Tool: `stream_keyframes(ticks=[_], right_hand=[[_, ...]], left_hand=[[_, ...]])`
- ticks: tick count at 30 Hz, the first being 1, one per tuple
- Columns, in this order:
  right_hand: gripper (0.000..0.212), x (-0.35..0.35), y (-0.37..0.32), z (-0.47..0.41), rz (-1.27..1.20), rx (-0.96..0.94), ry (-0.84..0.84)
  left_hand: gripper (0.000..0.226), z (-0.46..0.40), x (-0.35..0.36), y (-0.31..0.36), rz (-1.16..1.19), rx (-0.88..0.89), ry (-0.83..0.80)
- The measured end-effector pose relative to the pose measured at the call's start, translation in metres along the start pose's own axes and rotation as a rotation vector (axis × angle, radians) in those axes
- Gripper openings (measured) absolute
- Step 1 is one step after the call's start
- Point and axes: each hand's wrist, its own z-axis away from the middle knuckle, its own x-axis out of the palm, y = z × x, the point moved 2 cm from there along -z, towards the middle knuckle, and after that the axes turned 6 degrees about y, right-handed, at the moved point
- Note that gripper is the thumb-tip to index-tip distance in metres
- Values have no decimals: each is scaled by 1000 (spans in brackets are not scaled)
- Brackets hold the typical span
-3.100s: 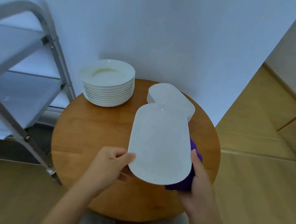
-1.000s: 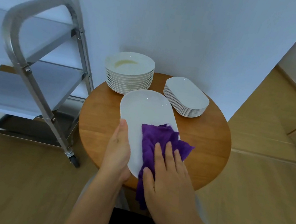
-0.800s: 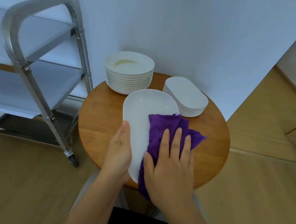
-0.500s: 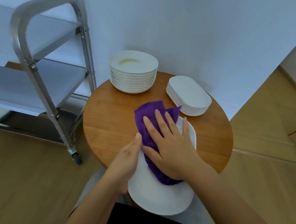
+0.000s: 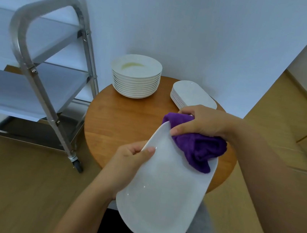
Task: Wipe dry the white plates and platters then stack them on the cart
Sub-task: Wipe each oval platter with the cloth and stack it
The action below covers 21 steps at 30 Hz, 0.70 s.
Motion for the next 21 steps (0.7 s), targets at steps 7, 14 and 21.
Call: stream_keyframes(ticks=[7, 14, 21], right_hand=[[43, 4, 26, 12, -319, 45, 238], [26, 46, 28, 25, -744, 91, 584], [22, 109, 23, 42, -766, 179, 571]], left_hand=[[19, -3, -9, 12, 34, 44, 117], [17, -3, -3, 6, 207, 84, 262], [14, -14, -16, 6, 266, 116, 511]])
